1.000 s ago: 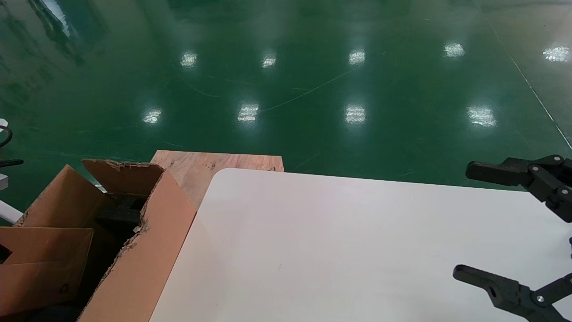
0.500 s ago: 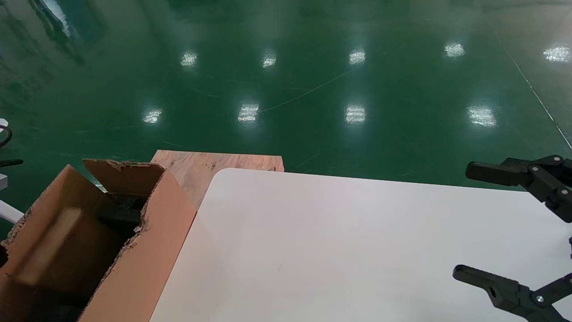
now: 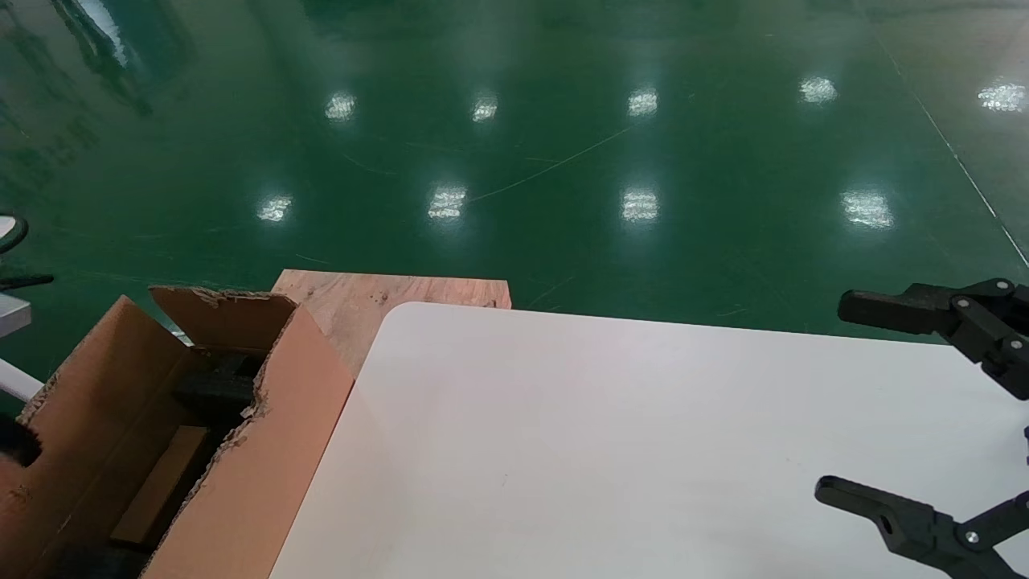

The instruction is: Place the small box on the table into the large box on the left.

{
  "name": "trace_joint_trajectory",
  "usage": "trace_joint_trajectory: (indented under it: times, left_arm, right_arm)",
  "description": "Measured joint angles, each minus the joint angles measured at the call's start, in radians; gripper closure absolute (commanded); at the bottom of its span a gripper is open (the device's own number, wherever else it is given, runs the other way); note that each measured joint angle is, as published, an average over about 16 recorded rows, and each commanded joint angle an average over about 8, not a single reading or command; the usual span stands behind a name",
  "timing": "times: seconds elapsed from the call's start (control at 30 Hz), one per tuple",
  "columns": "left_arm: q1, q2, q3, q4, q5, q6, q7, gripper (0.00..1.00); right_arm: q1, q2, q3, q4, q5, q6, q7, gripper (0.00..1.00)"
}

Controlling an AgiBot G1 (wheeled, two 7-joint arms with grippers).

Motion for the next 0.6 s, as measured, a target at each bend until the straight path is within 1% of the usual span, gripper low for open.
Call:
trace_joint_trajectory:
  times: [0.3, 0.6]
  left_arm:
    - [-0.064, 0.013, -0.084, -0.146, -0.091, -0.076, 0.046, 0.00]
    - [-0.112, 0.065, -0.158, -0.309, -0.168, -0.140, 0.032, 0.00]
  right_arm:
    - [0.000, 0.000, 0.000, 0.000, 0.000, 0.000, 0.000, 0.00]
    - [0.000, 0.000, 0.000, 0.000, 0.000, 0.000, 0.000, 0.00]
